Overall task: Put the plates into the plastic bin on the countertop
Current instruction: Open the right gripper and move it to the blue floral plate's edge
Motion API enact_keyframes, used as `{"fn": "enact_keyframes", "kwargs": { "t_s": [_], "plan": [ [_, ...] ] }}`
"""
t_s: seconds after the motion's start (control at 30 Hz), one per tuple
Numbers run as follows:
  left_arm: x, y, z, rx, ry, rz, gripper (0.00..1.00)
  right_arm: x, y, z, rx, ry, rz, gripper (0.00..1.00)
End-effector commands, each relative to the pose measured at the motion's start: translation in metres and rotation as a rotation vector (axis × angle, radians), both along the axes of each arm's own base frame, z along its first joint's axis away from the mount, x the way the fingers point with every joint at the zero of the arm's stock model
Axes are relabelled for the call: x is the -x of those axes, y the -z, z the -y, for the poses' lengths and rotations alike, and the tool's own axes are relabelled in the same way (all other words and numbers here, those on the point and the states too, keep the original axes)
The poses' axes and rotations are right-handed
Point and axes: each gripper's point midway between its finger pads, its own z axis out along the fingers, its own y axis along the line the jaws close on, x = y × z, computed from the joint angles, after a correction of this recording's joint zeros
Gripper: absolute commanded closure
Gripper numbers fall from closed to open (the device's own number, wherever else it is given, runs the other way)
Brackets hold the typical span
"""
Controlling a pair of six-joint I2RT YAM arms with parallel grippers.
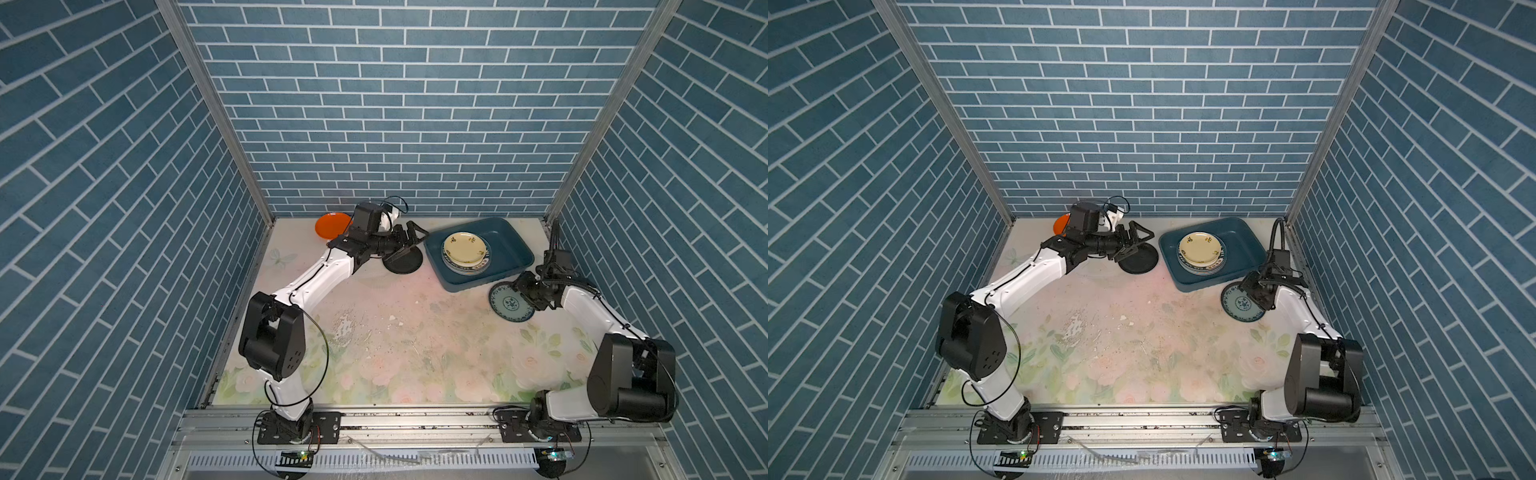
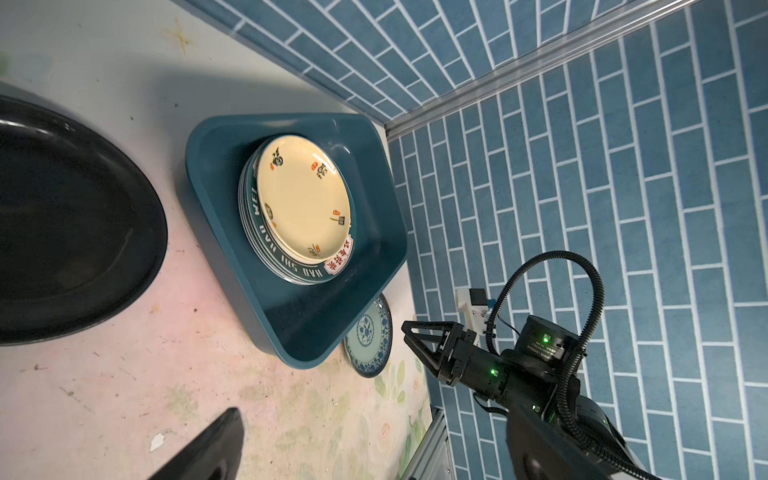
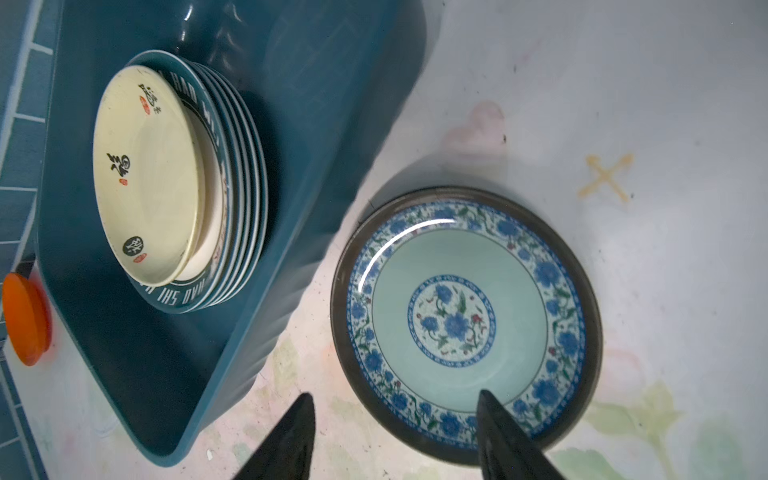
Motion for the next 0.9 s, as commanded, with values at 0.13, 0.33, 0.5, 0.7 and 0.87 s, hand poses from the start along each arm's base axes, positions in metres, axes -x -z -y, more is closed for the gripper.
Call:
{"fn": "enact_keyframes", "kwargs": {
  "t_s": [0.13, 0.33, 0.5, 0.7, 0.87],
  "plan": [
    [0.005, -0.012, 0.015, 0.013, 0.058, 0.029, 0.0, 0.018, 0.018, 0.001, -0.098, 0.09, -0.004, 0.38],
    [0.007, -0.014, 0.015, 0.011, 0.062, 0.031, 0.0, 0.033, 0.037, 0.004, -0.138, 0.144, -0.043, 0.4],
    [0.007, -0.014, 0.014, 0.011, 0.06, 0.031, 0.0, 0.038, 0.045, 0.008, -0.168, 0.202, -0.044, 0.41],
    [0.004, -0.015, 0.016, 0.015, 0.06, 0.033, 0.0, 0.041, 0.043, 0.012, -0.169, 0.241, -0.038, 0.45],
    [0.001, -0.014, 0.018, 0.018, 0.061, 0.032, 0.0, 0.048, 0.039, 0.019, -0.143, 0.263, -0.048, 0.45]
  ]
}}
